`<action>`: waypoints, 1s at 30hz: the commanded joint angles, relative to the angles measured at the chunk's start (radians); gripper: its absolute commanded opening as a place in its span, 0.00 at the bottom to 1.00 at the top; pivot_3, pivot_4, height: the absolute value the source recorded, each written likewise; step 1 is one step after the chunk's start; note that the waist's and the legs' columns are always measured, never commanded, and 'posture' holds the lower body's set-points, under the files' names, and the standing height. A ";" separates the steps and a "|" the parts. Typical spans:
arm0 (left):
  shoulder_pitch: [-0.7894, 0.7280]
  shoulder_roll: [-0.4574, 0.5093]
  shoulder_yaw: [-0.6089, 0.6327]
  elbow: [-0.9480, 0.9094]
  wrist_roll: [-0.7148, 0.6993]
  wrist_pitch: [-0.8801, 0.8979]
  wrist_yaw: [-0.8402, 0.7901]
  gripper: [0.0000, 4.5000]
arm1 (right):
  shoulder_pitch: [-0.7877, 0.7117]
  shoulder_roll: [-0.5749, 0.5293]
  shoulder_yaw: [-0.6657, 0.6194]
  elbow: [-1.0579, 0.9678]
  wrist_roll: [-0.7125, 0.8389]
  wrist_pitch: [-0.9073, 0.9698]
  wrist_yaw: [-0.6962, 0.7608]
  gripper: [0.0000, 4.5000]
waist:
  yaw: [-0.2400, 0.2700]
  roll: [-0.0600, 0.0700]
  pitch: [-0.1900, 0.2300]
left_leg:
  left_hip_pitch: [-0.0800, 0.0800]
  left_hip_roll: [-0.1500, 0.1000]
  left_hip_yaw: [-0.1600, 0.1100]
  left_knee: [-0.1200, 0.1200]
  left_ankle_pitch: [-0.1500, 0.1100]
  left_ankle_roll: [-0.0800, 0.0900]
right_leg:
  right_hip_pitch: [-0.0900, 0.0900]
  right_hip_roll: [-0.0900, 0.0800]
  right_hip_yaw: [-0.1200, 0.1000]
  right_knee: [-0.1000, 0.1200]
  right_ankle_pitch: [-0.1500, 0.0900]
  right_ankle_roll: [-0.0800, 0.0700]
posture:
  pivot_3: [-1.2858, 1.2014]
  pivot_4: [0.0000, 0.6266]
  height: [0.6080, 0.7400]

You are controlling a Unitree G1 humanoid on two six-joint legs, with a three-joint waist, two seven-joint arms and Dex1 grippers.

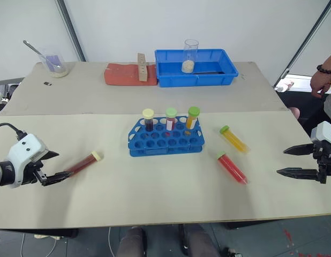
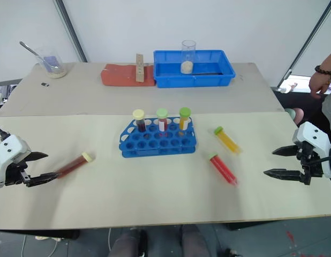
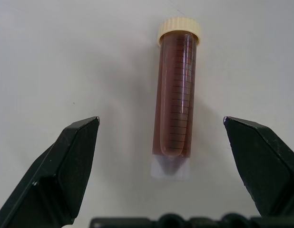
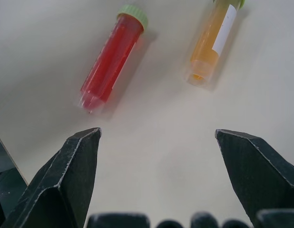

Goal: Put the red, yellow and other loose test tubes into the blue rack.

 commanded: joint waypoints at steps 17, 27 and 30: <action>-0.043 -0.041 0.062 -0.015 -0.031 -0.055 0.000 1.00 | -0.041 -0.004 -0.036 -0.042 0.025 0.007 -0.018 0.95 | 0.001 0.000 0.000 | 0.000 0.000 0.000 0.000 0.000 0.000 | 0.000 0.000 0.000 0.001 0.000 0.000 | 0.52 0.24 1.00; -0.064 -0.081 0.065 -0.088 -0.121 -0.031 -0.024 1.00 | -0.053 -0.006 -0.037 -0.057 0.025 0.020 -0.031 0.95 | 0.002 0.000 0.000 | 0.000 0.000 0.000 0.000 0.000 0.000 | 0.000 0.000 0.000 0.001 0.000 0.000 | 0.52 0.24 1.00; -0.077 -0.096 0.008 -0.223 -0.165 0.008 -0.015 1.00 | -0.089 0.004 -0.011 -0.088 0.036 0.056 -0.048 0.95 | 0.001 0.000 0.000 | 0.000 0.000 0.000 0.000 0.000 0.000 | 0.001 0.000 0.000 0.001 0.000 0.000 | 0.52 0.24 1.00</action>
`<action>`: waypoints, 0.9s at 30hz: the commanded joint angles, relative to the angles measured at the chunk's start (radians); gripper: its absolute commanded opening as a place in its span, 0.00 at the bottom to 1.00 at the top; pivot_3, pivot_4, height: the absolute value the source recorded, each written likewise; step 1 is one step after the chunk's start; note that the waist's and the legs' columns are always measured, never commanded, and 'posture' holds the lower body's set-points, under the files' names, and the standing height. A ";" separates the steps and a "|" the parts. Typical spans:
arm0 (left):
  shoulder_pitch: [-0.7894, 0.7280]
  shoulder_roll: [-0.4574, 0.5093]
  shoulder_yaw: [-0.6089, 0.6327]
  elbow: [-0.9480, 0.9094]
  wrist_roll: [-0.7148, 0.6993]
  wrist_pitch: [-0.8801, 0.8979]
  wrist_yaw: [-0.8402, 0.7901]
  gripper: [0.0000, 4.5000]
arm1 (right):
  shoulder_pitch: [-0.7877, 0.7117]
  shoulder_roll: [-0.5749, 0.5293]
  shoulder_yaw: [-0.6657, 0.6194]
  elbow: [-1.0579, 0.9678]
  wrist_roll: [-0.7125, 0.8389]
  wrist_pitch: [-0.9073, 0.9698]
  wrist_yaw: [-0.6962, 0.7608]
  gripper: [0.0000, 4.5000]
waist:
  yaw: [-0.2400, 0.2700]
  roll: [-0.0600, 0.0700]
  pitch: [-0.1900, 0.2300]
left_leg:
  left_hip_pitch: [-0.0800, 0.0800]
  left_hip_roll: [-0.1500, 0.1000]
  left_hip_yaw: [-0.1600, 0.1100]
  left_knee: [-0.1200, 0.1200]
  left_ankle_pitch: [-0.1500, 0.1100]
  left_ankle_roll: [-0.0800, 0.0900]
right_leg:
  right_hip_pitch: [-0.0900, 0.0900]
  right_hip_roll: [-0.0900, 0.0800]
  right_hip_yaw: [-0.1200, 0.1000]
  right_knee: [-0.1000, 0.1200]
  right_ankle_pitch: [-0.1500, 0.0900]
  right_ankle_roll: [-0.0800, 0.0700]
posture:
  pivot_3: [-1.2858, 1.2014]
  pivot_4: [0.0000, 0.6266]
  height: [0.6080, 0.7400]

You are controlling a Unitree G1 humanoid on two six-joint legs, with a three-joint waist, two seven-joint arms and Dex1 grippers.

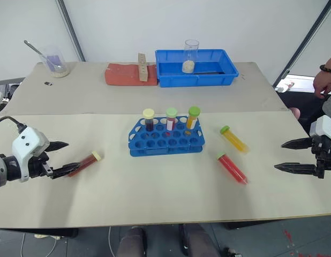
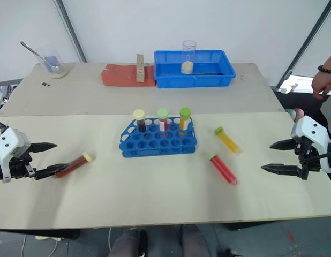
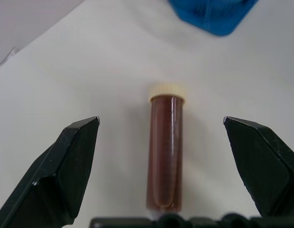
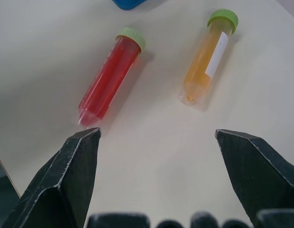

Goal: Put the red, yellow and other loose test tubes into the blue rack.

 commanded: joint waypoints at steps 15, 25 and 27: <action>-0.342 -0.149 -0.379 -0.421 -0.161 0.187 0.084 1.00 | -0.653 0.304 0.509 0.248 -0.295 0.295 -0.203 0.95 | -0.007 0.000 0.000 | -0.002 -0.001 -0.001 0.002 0.000 0.000 | 0.001 0.002 0.002 0.000 0.007 0.007 | 0.52 0.24 1.00; -0.383 -0.182 -0.459 -0.434 -0.132 0.172 0.100 1.00 | -1.004 0.563 0.646 0.959 -0.516 0.099 -0.249 0.95 | -0.007 0.000 0.000 | -0.006 -0.002 -0.003 0.008 0.000 0.000 | 0.001 0.002 0.002 -0.001 0.011 0.005 | 0.52 0.24 1.00; -0.380 -0.185 -0.469 -0.436 -0.123 0.167 0.102 1.00 | -1.036 0.590 0.655 1.043 -0.552 0.066 -0.261 0.95 | -0.006 0.000 0.000 | -0.006 -0.002 -0.004 0.008 0.000 0.000 | 0.001 0.002 0.001 -0.001 0.011 0.005 | 0.52 0.24 1.00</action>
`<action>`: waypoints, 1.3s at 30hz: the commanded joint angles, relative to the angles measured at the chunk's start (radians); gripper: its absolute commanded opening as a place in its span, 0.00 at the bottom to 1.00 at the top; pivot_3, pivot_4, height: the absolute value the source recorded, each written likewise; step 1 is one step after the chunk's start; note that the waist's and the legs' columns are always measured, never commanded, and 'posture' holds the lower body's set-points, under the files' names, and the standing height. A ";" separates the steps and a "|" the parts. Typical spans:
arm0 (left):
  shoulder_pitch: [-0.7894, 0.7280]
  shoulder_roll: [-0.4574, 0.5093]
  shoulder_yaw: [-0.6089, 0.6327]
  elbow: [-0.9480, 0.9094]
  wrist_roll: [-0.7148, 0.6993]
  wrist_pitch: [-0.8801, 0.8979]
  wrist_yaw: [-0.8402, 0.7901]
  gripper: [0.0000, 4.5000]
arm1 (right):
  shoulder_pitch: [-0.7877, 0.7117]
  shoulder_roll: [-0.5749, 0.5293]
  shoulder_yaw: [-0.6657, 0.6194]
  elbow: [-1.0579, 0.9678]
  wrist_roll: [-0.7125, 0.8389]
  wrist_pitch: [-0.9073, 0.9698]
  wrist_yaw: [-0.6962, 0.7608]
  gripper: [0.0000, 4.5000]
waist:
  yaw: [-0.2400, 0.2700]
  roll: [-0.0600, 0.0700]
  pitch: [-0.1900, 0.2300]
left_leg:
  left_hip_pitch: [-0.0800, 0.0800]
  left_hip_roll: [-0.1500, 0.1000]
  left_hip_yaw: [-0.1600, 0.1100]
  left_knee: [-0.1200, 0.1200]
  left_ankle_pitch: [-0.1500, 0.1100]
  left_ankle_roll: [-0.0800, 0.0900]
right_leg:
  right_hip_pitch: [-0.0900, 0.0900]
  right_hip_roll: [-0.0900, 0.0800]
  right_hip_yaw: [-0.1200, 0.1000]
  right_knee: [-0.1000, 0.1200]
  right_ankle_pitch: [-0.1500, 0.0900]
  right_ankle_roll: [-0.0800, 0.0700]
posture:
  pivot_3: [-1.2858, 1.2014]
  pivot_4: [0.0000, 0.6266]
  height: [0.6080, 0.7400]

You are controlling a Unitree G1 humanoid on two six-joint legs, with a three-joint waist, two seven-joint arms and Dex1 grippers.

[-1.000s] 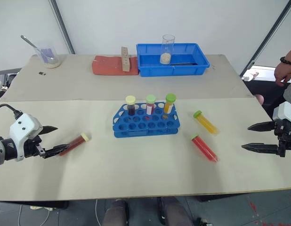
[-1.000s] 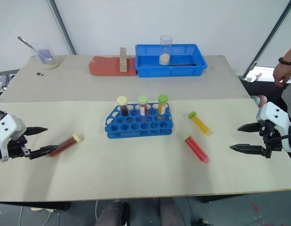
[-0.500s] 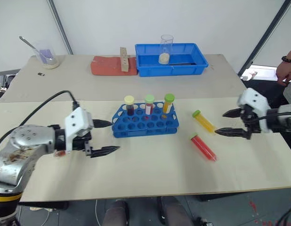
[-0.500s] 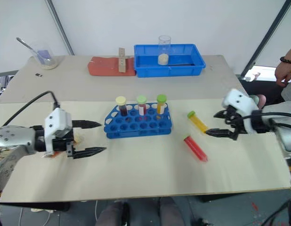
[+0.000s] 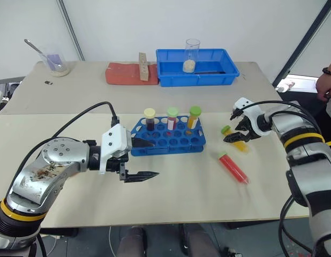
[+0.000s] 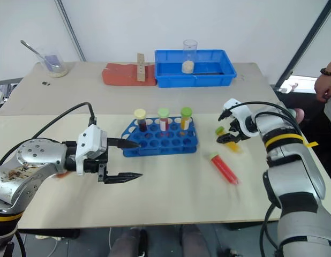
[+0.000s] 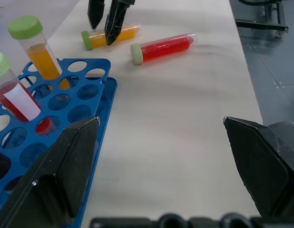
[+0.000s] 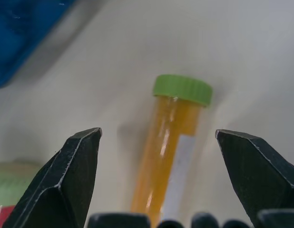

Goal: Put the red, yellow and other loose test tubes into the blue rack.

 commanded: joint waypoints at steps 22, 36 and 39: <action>-0.001 -0.047 0.011 0.063 0.040 -0.071 0.012 1.00 | 0.122 -0.120 -0.246 -0.410 0.119 0.062 0.265 0.22 | 0.006 0.002 0.001 | 0.000 0.000 -0.001 0.000 0.000 0.000 | 0.000 0.000 0.000 0.001 0.000 0.001 | 0.52 0.24 1.00; -0.033 -0.107 0.045 0.150 0.017 -0.104 0.000 1.00 | 0.760 0.316 -0.576 -1.450 0.385 0.038 -0.347 0.22 | 0.014 0.001 0.000 | 0.002 0.001 -0.003 0.003 0.001 -0.001 | 0.002 0.001 -0.002 0.002 -0.002 0.006 | 0.52 0.24 1.00; -0.043 -0.119 0.036 0.151 0.014 -0.096 -0.001 1.00 | 0.793 0.399 -0.526 -1.368 0.326 -0.137 -0.440 0.22 | 0.012 0.001 0.000 | 0.001 0.001 -0.003 0.003 0.001 -0.001 | 0.001 0.001 -0.002 0.002 -0.002 0.006 | 0.52 0.24 1.00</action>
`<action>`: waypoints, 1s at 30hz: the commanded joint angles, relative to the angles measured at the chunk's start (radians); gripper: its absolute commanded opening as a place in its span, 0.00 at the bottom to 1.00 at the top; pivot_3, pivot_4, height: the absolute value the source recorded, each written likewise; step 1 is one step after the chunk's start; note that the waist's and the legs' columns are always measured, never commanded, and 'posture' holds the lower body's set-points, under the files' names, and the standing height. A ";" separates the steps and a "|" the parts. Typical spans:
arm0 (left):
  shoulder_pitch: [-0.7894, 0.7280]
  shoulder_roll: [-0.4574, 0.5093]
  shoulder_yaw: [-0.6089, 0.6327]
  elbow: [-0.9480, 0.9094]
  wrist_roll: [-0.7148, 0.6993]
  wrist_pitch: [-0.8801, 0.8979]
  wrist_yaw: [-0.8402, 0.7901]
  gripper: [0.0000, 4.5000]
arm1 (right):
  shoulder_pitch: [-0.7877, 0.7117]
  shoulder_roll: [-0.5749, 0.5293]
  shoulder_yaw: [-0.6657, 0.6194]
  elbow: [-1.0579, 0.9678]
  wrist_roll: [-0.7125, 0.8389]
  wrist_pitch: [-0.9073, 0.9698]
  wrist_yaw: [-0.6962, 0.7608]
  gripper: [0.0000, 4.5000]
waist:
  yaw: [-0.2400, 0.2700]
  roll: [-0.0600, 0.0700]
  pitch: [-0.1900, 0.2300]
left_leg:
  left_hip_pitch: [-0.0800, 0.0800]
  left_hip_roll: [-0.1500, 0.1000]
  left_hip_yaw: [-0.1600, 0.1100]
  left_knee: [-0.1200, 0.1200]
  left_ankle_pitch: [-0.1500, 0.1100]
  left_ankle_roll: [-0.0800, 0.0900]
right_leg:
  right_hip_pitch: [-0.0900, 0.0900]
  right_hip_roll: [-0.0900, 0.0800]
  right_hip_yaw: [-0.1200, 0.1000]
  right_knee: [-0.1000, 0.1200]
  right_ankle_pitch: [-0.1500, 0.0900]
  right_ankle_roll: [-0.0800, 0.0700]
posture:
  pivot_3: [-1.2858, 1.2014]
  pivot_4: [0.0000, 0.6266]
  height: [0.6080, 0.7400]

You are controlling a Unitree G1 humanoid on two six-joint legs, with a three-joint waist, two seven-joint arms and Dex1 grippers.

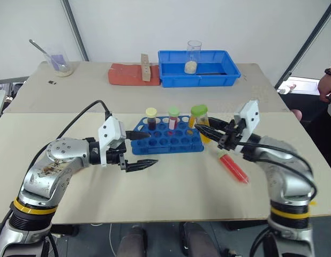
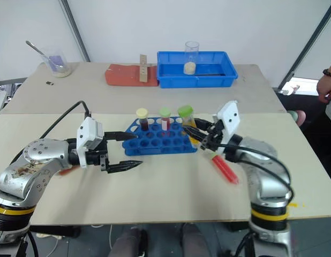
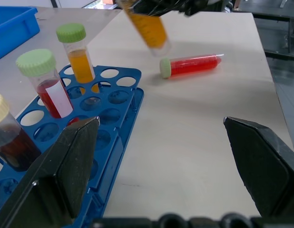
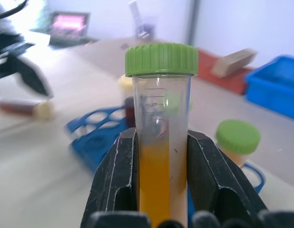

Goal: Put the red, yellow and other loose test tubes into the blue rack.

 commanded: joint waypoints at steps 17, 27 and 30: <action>0.019 -0.019 0.006 -0.048 -0.024 0.002 0.013 1.00 | 0.024 0.162 0.114 0.369 -0.117 -0.561 -0.283 0.22 | -0.013 0.000 0.000 | 0.000 0.001 -0.001 -0.002 0.000 0.000 | 0.000 0.000 0.000 0.000 0.000 -0.002 | 0.52 0.24 1.00; 0.024 -0.015 0.010 -0.049 -0.033 0.007 0.022 1.00 | 0.069 0.166 0.179 0.367 -0.162 -0.644 -0.323 0.22 | -0.013 0.000 0.000 | 0.000 0.001 -0.001 -0.002 0.000 0.000 | 0.000 0.000 0.000 -0.001 -0.001 -0.002 | 0.52 0.24 1.00; 0.024 -0.015 0.011 -0.048 -0.033 0.005 0.023 1.00 | 0.082 0.156 0.183 0.361 -0.186 -0.666 -0.346 0.22 | -0.013 0.000 0.000 | 0.000 0.001 -0.001 -0.002 0.000 0.000 | 0.000 0.000 0.000 -0.001 -0.001 -0.002 | 0.52 0.24 1.00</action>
